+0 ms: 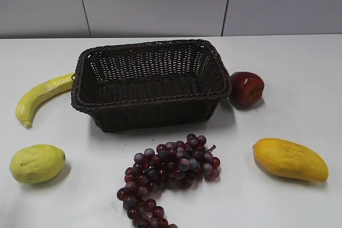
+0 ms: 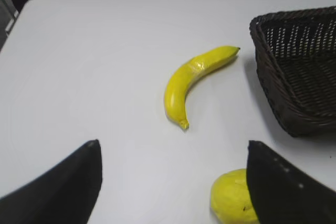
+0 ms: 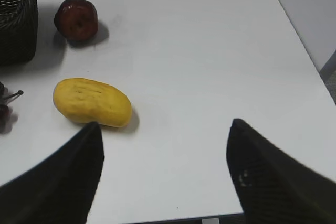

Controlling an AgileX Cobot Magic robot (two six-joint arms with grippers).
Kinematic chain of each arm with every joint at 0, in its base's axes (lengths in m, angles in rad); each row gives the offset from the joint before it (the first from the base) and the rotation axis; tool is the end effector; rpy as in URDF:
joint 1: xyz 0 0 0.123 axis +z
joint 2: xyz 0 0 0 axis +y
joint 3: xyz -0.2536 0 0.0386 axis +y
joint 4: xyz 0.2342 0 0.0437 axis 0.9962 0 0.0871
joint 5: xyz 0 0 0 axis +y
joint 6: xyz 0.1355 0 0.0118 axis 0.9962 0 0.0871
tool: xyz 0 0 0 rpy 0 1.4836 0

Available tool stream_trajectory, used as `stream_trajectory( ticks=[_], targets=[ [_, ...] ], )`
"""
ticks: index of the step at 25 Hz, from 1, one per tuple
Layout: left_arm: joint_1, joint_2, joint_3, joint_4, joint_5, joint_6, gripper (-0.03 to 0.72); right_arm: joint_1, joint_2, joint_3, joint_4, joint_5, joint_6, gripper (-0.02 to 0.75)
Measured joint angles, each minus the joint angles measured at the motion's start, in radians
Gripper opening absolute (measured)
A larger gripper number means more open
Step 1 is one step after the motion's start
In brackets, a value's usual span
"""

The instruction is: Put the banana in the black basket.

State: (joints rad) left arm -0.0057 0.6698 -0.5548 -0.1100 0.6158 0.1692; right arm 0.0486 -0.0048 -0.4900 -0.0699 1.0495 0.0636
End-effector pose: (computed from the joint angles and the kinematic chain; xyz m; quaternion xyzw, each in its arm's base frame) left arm 0.1716 -0.0096 0.2461 0.0522 0.8920 -0.0118 0.4490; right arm 0.0532 -0.0057 0.2490 0.0074 0.8511 -0.0055 0.5249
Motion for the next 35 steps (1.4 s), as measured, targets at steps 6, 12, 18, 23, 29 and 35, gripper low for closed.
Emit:
stream_trajectory(
  ticks=[6,12,18,23,29,35],
  targets=[
    [0.000,0.314,-0.120,-0.016,-0.017,0.002,0.650,0.000,0.000,0.000,0.000,0.000,0.000,0.583],
    [-0.003,0.592,-0.292,-0.017,-0.014,0.019,0.643,0.000,0.000,0.000,0.000,0.000,0.000,0.583],
    [-0.003,0.816,-0.429,-0.018,0.011,0.113,0.636,0.000,0.000,0.000,0.000,0.000,0.000,0.583],
    [-0.003,0.983,-0.533,-0.021,0.051,0.138,0.635,0.000,0.000,0.000,0.000,0.000,0.000,0.583],
    [-0.021,1.132,-0.621,-0.044,0.052,0.244,0.634,0.000,0.000,0.000,0.000,0.000,0.000,0.583],
    [-0.054,1.255,-0.696,-0.046,0.040,0.290,0.636,0.000,0.000,0.000,0.000,0.000,0.000,0.583]
  ],
)
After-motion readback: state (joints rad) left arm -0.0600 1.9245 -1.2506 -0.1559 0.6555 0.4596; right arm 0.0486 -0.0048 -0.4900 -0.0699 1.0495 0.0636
